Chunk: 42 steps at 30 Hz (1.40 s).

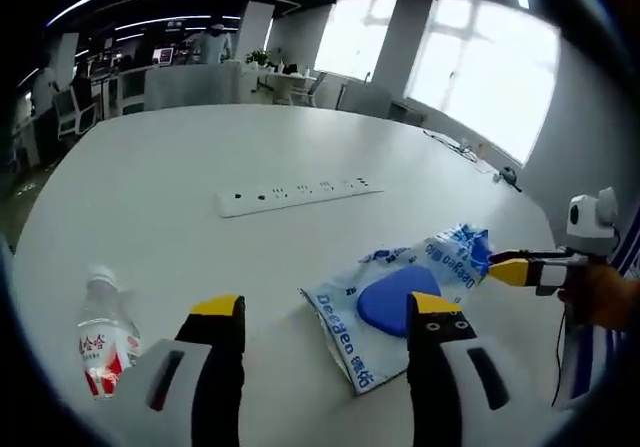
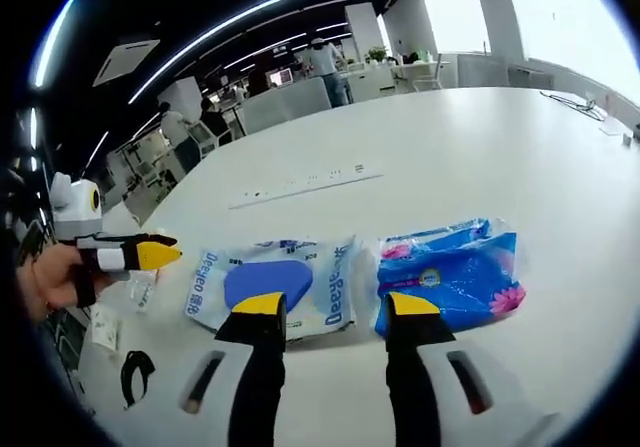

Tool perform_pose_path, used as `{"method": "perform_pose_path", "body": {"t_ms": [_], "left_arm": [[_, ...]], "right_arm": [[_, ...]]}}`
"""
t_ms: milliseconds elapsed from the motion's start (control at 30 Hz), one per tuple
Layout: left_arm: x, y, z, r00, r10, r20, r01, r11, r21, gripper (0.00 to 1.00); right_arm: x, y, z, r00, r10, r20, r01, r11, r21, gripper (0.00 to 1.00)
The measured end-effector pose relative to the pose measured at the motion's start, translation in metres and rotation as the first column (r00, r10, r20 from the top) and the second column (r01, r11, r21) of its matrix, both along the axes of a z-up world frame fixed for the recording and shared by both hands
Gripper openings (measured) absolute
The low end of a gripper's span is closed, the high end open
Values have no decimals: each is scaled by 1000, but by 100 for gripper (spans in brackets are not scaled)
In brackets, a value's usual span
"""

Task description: Arrange the tabletop items into an orderly group along one side of the table until the central work area is clear of visible clutter.

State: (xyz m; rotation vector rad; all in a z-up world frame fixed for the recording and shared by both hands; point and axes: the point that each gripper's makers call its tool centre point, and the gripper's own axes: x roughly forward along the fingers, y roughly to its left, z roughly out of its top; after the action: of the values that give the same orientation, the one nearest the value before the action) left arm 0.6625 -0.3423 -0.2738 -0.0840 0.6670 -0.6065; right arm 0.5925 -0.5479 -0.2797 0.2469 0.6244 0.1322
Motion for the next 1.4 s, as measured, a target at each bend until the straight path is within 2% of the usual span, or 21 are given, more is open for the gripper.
{"method": "perform_pose_path", "body": {"t_ms": [367, 667, 1033, 1400], "left_arm": [[-5, 18, 18, 999, 24, 25, -24, 1000, 17, 78], [-13, 39, 27, 998, 51, 35, -52, 998, 32, 80], [-34, 63, 49, 995, 84, 60, -87, 995, 45, 82], [-68, 92, 62, 989, 133, 68, -137, 989, 56, 81]], "right_arm": [[-8, 4, 8, 999, 34, 4, -34, 999, -5, 47], [-15, 8, 16, 998, 59, 9, -59, 998, -7, 50], [-25, 22, 30, 994, 103, 22, -103, 995, 1, 51], [-39, 51, 42, 984, 175, 29, -175, 984, 2, 51]]}}
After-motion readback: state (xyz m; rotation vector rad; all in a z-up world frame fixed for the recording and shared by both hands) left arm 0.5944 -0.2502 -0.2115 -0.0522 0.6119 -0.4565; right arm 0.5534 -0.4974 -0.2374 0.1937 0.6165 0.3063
